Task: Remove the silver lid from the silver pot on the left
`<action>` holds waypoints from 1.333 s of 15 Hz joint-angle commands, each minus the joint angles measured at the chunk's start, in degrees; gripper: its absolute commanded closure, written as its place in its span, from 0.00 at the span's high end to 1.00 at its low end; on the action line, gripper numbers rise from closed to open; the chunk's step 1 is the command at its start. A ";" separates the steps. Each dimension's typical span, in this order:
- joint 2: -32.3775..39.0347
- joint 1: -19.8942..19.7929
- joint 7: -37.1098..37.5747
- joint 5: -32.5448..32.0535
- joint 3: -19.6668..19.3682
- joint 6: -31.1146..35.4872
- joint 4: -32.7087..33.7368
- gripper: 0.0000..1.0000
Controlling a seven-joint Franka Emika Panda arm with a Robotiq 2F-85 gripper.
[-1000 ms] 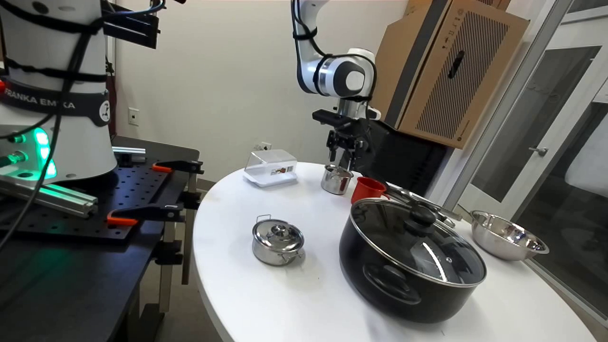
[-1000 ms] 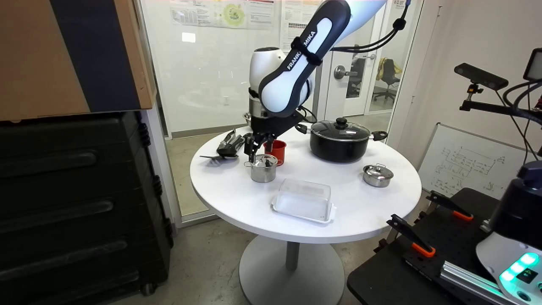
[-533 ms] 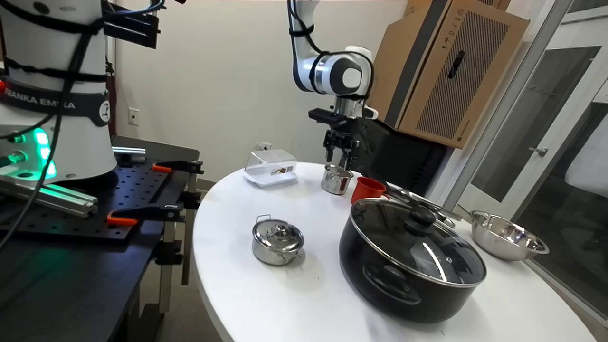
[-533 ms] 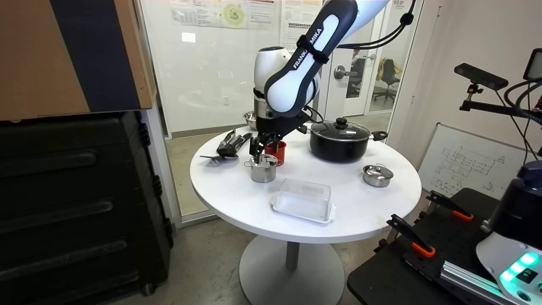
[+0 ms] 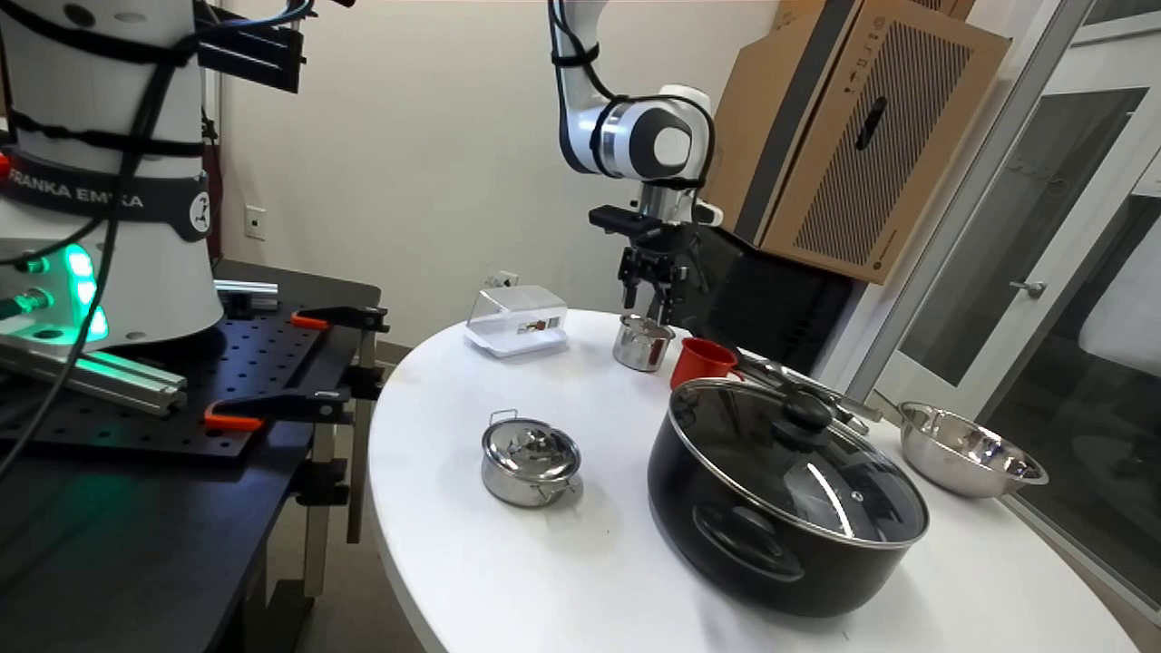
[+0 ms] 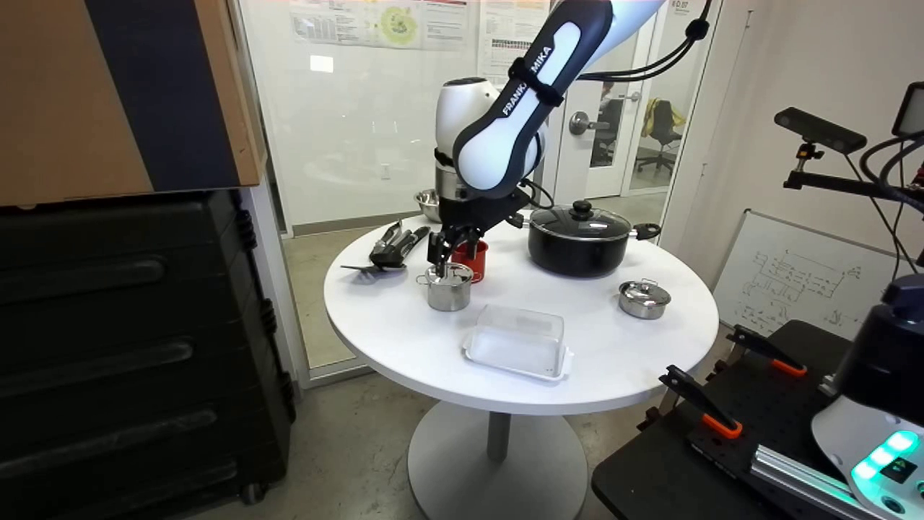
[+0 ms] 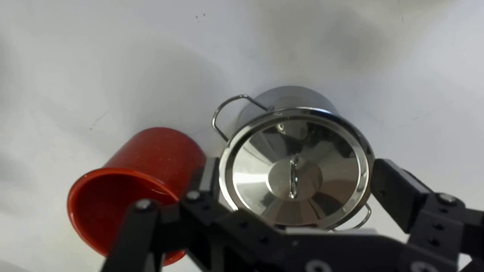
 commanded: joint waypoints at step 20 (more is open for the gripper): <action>0.77 3.28 5.14 -0.86 -3.51 1.49 0.74 0.00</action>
